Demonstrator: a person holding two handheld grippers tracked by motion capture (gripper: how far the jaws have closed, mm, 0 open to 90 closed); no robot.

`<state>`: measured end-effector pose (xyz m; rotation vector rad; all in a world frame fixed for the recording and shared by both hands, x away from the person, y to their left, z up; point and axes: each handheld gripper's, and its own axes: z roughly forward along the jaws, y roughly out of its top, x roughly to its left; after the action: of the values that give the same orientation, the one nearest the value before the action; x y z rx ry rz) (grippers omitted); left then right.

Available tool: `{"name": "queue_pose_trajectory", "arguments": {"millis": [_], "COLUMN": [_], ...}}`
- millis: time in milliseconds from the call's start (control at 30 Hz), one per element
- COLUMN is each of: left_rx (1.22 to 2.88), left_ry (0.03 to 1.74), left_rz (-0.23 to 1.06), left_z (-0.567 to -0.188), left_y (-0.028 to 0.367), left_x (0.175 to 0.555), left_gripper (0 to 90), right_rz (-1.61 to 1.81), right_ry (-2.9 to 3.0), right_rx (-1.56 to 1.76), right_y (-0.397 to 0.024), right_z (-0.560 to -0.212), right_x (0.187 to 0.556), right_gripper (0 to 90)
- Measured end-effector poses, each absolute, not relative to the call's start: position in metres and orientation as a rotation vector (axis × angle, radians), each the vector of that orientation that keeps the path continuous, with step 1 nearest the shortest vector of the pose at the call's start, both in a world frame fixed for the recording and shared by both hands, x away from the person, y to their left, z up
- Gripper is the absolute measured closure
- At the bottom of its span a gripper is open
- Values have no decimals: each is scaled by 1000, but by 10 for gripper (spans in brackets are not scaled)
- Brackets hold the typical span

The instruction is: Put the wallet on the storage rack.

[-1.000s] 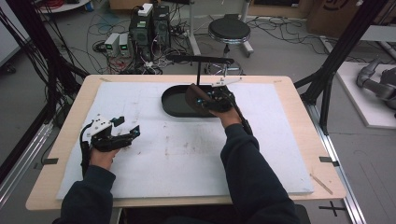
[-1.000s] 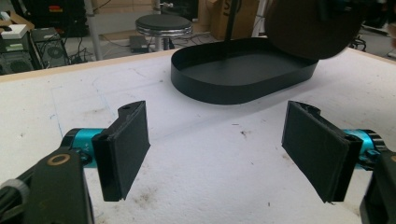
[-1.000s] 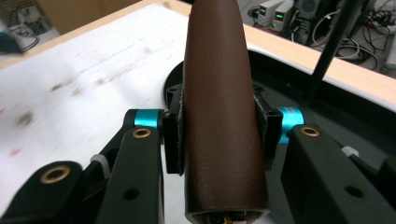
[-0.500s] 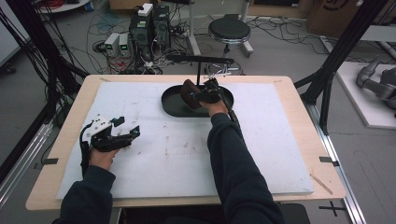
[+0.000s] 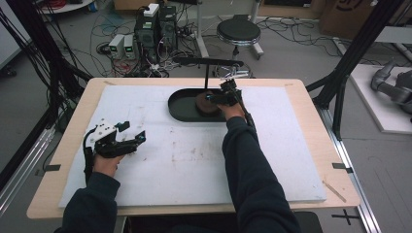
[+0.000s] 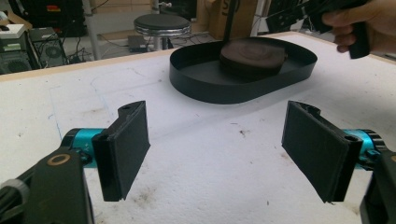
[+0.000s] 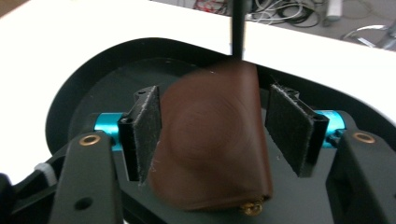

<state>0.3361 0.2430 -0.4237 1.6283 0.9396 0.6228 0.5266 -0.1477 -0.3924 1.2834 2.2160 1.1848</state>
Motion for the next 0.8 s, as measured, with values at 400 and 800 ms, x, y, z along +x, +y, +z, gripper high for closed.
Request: {"name": "queue_pose_trajectory", "arguments": {"millis": [400,800], "left_rx": [1610,1605], "left_ry": [949,916], "left_rz": [591,602], "left_z": [-425,-420], "left_y": [241,233], "left_x": [339,343], "left_gripper": [212,180], "right_rz": [1181,1179], "right_ry": [2218,2149], "right_rx": [1078,988], "right_y": [-210,-271], "right_z": [-362,-368], "right_x": [465,388], "right_gripper": [276,211]}}
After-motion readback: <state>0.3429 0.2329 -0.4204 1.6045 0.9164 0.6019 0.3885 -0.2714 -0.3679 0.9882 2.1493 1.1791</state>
